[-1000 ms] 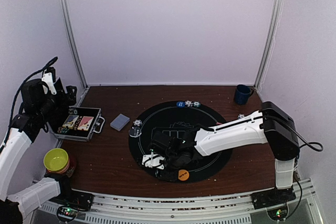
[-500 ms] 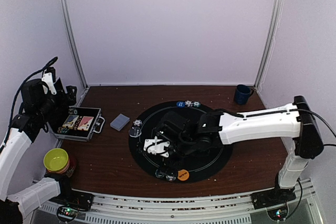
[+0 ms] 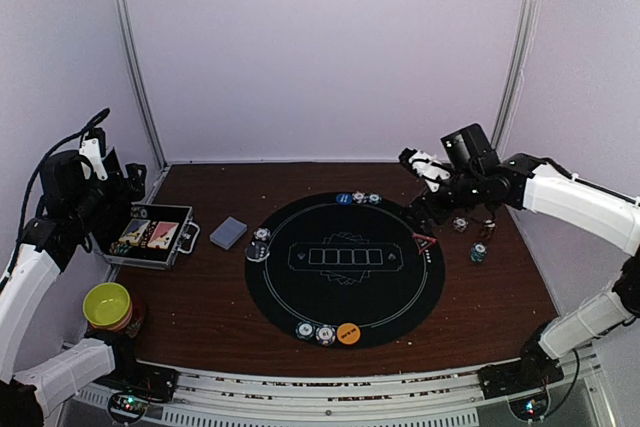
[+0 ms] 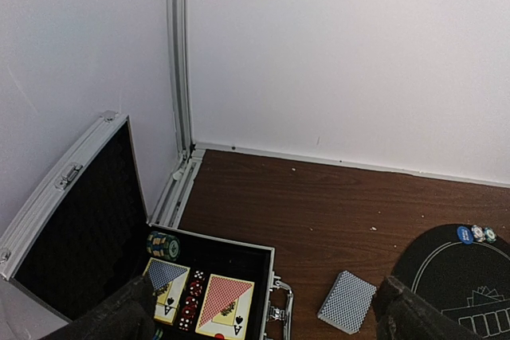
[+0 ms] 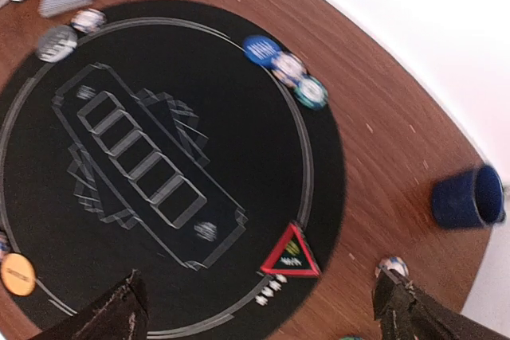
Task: Distribute texas hold em gaming equipment
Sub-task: Pick up the pile of poker chips from the pile of poker chips.
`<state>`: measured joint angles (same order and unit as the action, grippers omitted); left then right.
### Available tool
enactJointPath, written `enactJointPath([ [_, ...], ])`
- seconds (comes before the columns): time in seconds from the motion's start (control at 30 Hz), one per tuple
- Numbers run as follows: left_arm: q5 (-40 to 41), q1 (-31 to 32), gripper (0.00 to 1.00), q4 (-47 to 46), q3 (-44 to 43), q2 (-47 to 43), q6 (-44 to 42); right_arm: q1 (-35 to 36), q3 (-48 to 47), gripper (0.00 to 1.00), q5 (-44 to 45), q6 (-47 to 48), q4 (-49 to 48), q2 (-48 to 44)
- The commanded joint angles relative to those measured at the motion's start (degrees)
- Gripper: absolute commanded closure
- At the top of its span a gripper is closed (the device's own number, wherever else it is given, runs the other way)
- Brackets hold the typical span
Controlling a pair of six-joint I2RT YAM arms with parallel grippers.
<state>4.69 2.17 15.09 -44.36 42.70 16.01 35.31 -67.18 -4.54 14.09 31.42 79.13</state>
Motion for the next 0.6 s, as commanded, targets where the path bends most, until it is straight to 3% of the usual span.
enactJointPath([
  [0.0,-0.34,-0.58,0.02,-1.65,-0.38,0.11,-0.11,-13.59,7.33,0.0,1.14,3.58,0.02,-3.77],
  [0.3,-0.17,-0.52,0.02,-1.64,-0.29,0.37,-0.15,-31.65,15.48,0.04,-4.92,8.8,-0.33,-1.7],
  [0.57,-0.29,-0.52,0.02,-1.65,-0.29,0.46,-0.11,-34.25,17.77,0.09,-7.03,10.68,-1.93,2.32],
])
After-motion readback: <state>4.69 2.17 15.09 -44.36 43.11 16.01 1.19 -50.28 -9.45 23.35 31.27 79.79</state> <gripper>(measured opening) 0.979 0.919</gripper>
